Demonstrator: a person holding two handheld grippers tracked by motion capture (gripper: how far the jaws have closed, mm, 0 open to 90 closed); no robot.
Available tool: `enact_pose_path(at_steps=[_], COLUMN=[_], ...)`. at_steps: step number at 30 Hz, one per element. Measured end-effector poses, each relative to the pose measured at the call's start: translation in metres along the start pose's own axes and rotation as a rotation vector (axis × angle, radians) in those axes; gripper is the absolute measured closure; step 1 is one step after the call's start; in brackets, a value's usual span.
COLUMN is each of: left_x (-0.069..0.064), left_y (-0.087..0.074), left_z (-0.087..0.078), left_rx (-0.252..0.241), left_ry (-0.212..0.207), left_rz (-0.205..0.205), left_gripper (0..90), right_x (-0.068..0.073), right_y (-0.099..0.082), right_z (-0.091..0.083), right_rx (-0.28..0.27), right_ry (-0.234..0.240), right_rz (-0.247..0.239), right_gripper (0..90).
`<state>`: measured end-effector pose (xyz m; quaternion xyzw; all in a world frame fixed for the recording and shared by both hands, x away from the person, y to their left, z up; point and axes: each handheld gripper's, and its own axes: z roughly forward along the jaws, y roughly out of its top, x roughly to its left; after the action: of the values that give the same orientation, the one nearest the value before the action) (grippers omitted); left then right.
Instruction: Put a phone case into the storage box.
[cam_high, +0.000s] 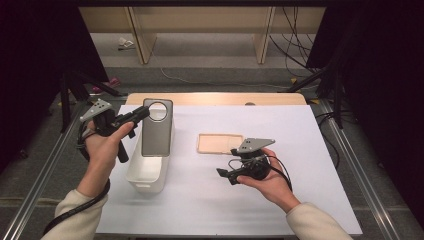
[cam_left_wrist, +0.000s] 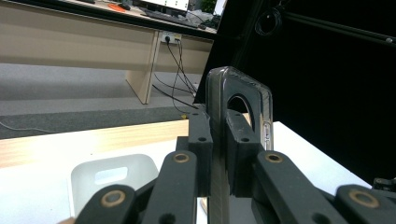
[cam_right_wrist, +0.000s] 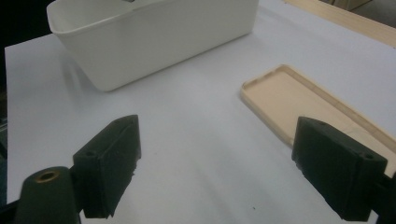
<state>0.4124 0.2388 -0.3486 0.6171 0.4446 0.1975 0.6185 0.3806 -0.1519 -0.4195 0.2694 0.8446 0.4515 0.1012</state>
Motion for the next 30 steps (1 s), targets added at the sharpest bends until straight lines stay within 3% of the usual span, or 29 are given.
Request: enact_pose_path(at_steps=[30], left_x=[0.018], left_y=[0.004], left_z=[0.002], left_rx=[-0.003], left_ry=[0.012], left_rz=[-0.004], left_gripper=[81.8], right_x=[0.001], right_y=[-0.002], right_z=[0.0], right_rx=[-0.002], right_ry=[0.007], right_rz=[0.014], right_gripper=[16.3])
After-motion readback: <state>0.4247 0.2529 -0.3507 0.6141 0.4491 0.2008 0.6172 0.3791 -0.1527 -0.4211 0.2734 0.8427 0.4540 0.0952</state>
